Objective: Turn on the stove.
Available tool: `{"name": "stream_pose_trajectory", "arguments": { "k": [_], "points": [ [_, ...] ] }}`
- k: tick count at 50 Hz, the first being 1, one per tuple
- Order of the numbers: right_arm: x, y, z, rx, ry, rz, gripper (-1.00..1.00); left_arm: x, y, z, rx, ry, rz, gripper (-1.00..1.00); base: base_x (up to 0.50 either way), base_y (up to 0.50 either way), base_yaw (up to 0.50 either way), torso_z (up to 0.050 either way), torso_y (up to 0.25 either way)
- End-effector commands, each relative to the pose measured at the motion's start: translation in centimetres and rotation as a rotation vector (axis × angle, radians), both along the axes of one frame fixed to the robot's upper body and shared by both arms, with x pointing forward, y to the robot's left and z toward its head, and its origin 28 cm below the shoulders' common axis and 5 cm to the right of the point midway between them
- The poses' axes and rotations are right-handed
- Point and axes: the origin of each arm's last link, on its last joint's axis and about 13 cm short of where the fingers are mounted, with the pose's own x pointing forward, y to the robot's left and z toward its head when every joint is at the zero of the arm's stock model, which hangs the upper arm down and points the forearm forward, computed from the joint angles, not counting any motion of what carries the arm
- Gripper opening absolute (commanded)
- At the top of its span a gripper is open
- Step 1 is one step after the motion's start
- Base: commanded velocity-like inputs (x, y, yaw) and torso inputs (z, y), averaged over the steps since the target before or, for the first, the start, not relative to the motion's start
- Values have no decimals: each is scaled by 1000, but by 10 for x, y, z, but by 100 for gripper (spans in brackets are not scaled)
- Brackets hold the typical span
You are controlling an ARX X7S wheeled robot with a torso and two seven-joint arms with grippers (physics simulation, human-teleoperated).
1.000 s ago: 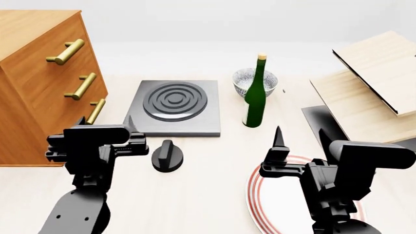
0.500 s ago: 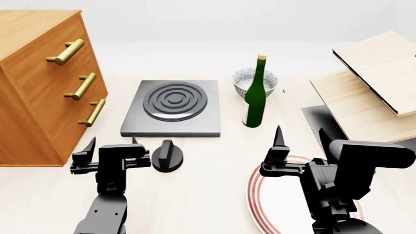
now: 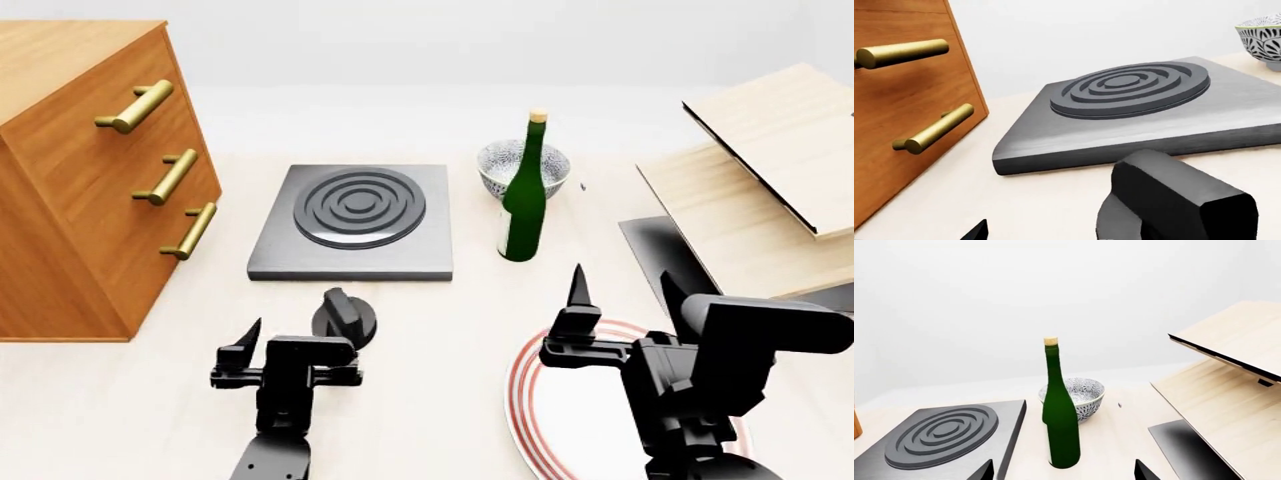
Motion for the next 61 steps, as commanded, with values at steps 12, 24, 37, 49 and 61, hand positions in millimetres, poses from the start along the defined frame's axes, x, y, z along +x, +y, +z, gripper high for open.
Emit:
{"name": "stream_pose_trajectory", "arguments": {
  "k": [12, 24, 37, 49, 61],
  "points": [
    [-2, -7, -2, 15, -2, -28, 100, -41, -58, 51, -76, -19, -359, 100, 0, 0, 0, 0, 0],
    [0, -4, -8, 15, 9, -29, 100, -54, -19, 113, -171, -84, -229, 100, 0, 0, 0, 0, 0],
    [3, -3, -13, 7, 19, -28, 100, -67, -5, 130, -208, -129, -187, 100, 0, 0, 0, 0, 0],
    [6, -2, -14, -19, 1, -40, 100, -66, 0, 125, -205, -115, -148, 100, 0, 0, 0, 0, 0],
    [5, -3, -13, -12, 3, -45, 100, -65, 0, 124, -204, -107, -142, 100, 0, 0, 0, 0, 0]
  ]
}}
